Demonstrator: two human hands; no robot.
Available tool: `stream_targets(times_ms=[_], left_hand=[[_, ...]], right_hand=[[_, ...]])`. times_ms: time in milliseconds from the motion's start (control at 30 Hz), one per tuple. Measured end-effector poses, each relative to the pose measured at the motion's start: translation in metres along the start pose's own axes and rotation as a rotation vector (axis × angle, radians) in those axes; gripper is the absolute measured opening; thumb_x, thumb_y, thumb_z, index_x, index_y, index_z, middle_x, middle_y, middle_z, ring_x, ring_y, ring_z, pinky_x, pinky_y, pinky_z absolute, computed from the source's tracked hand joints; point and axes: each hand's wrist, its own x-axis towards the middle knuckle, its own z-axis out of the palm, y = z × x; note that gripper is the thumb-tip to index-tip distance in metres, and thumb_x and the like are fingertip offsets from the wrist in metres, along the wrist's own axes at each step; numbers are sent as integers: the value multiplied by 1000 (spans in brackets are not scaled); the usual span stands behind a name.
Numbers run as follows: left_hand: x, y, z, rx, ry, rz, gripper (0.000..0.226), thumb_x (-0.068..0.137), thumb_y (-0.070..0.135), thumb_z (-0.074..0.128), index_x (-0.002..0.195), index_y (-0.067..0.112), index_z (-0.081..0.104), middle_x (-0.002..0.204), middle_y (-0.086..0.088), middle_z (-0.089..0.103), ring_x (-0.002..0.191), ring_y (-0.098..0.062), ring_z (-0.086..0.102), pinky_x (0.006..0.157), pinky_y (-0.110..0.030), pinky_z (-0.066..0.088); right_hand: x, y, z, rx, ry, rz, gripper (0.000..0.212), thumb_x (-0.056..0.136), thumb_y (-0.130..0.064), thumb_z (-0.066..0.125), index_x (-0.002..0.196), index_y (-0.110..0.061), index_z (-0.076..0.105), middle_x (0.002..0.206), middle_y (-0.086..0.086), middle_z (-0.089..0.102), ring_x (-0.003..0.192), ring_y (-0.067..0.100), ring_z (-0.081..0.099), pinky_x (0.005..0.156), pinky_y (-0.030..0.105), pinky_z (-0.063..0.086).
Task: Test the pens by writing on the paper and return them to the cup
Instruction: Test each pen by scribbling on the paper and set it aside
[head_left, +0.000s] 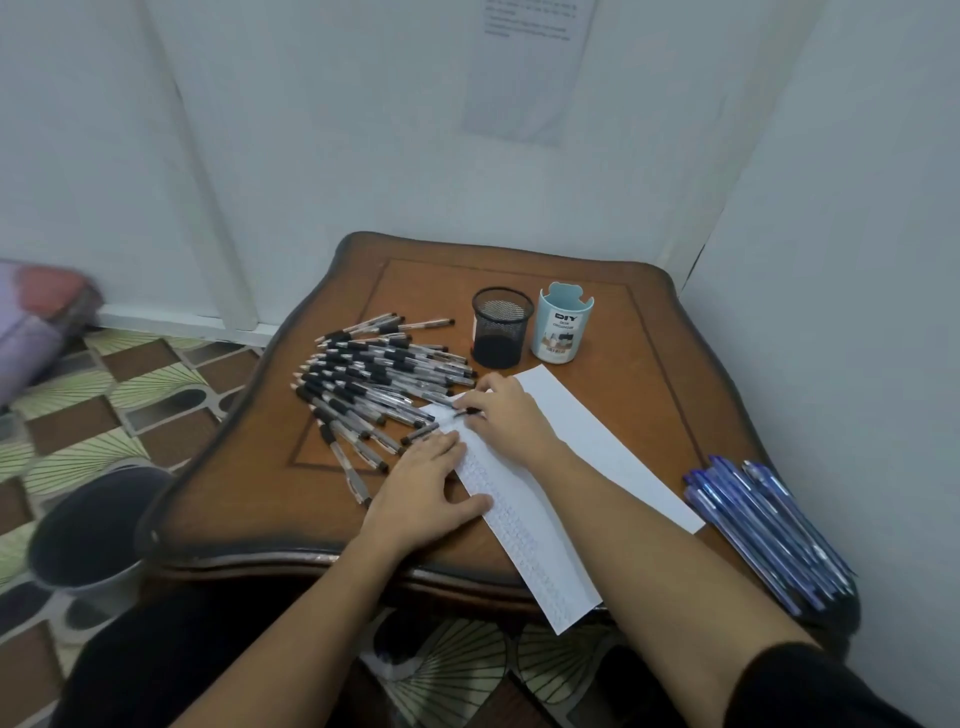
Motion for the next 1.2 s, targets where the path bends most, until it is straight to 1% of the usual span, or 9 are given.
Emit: stream_targets(times_ms=[133, 233, 300, 433, 533, 667, 733, 833, 1200], left_hand=[[2, -2, 2, 3, 12, 12, 90, 80, 70, 53, 151, 18, 33, 161, 4, 21, 147, -13, 16, 118, -29, 10], [2, 0, 2, 10, 29, 10, 86, 83, 66, 57, 151, 19, 34, 160, 5, 22, 147, -12, 15, 117, -27, 9], [1, 0, 2, 11, 43, 7, 84, 83, 64, 59, 150, 19, 35, 160, 4, 22, 147, -13, 16, 117, -26, 9], [1, 1, 2, 22, 37, 21, 85, 84, 65, 57, 151, 18, 33, 160, 3, 22, 147, -12, 15, 117, -26, 5], [0, 1, 1, 20, 17, 20, 93, 77, 74, 47, 151, 19, 33, 160, 3, 22, 147, -12, 15, 117, -26, 4], [-1, 1, 2, -9, 16, 27, 96, 71, 76, 38, 150, 22, 36, 160, 3, 24, 147, -12, 16, 117, -26, 6], [0, 0, 2, 8, 6, 26, 90, 74, 72, 41, 150, 23, 36, 160, 3, 23, 147, -11, 15, 117, -27, 6], [0, 1, 1, 16, -1, 27, 86, 78, 70, 44, 150, 23, 36, 160, 3, 22, 147, -12, 15, 118, -29, 7], [-3, 5, -3, -1, -25, 0, 89, 74, 72, 41, 150, 25, 36, 160, 5, 23, 147, -12, 15, 118, -32, 10]], right_hand=[[-3, 6, 0, -48, 55, -68, 14, 97, -16, 56, 105, -13, 66, 115, 7, 55, 107, 22, 45, 86, 36, 43], [-5, 10, -7, -83, -13, -81, 7, 96, -8, 52, 93, -12, 57, 104, 8, 60, 101, 25, 50, 78, 35, 42], [-5, 11, -12, -99, -73, -53, 9, 97, -5, 50, 98, -14, 53, 106, 11, 61, 102, 27, 53, 78, 35, 41], [-11, 20, -18, -205, -160, -59, 39, 97, 2, 46, 131, -16, 50, 129, 10, 49, 122, 27, 42, 95, 36, 40], [-20, 30, -29, -264, -180, -24, 34, 98, 0, 42, 126, -14, 52, 123, 10, 46, 115, 28, 44, 90, 36, 42], [-44, 43, -47, 75, 29, 143, 34, 90, -3, 54, 121, -16, 50, 103, 5, 57, 95, 29, 60, 73, 35, 47], [-61, 43, -55, 446, 95, 264, 72, 87, 0, 63, 143, -32, 29, 104, 6, 58, 82, 26, 67, 64, 31, 56], [-83, 37, -60, 836, 159, 342, 116, 81, 10, 69, 146, -58, 2, 113, 11, 59, 76, 27, 73, 65, 35, 62], [-107, 32, -60, 1066, 233, 368, 113, 78, 14, 72, 146, -54, 14, 93, 20, 66, 77, 32, 73, 71, 43, 62]])
